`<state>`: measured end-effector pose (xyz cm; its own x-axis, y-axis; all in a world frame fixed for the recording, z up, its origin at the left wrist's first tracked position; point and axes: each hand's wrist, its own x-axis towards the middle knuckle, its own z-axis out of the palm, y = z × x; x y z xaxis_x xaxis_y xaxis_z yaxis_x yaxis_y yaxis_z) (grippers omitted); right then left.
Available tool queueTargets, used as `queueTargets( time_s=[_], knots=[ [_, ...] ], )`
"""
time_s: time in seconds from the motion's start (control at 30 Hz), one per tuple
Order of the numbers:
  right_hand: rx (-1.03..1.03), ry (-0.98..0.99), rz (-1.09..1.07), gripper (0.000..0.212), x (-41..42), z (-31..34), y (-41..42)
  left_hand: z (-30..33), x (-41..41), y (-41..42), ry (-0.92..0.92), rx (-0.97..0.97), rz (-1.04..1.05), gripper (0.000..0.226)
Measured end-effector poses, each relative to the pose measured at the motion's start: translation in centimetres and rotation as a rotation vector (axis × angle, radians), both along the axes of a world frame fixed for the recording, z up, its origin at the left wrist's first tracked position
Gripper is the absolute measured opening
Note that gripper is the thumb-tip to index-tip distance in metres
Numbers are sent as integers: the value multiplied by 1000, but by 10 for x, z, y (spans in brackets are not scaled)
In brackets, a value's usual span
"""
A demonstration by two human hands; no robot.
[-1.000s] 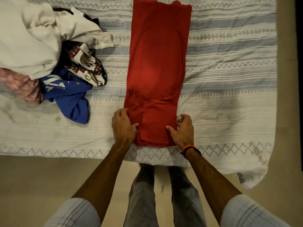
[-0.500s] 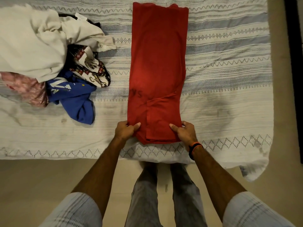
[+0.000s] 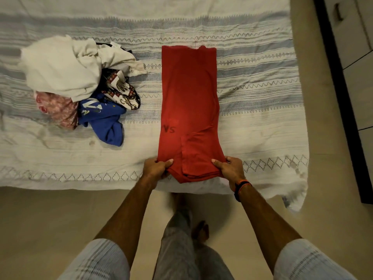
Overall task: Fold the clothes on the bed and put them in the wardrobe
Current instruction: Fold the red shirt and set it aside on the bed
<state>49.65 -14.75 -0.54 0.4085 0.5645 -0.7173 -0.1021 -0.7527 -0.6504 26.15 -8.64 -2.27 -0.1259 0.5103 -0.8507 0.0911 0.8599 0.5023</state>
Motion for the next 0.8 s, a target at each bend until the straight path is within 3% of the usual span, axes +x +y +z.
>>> queueTargets(
  time_s=[0.27,0.43,0.57,0.8],
  knots=[
    [-20,51,-26,38,2,22,-62,30,6,-67,-79,-12,102,42],
    [66,72,-98,69,8,41,-65,49,12,-73,-49,10,127,41],
    [146,106,-117,65,20,48,-36,65,22,-45,-73,129,211,51],
    [75,116,-207,49,32,49,59,70,32,42,-73,155,235,10]
  ],
)
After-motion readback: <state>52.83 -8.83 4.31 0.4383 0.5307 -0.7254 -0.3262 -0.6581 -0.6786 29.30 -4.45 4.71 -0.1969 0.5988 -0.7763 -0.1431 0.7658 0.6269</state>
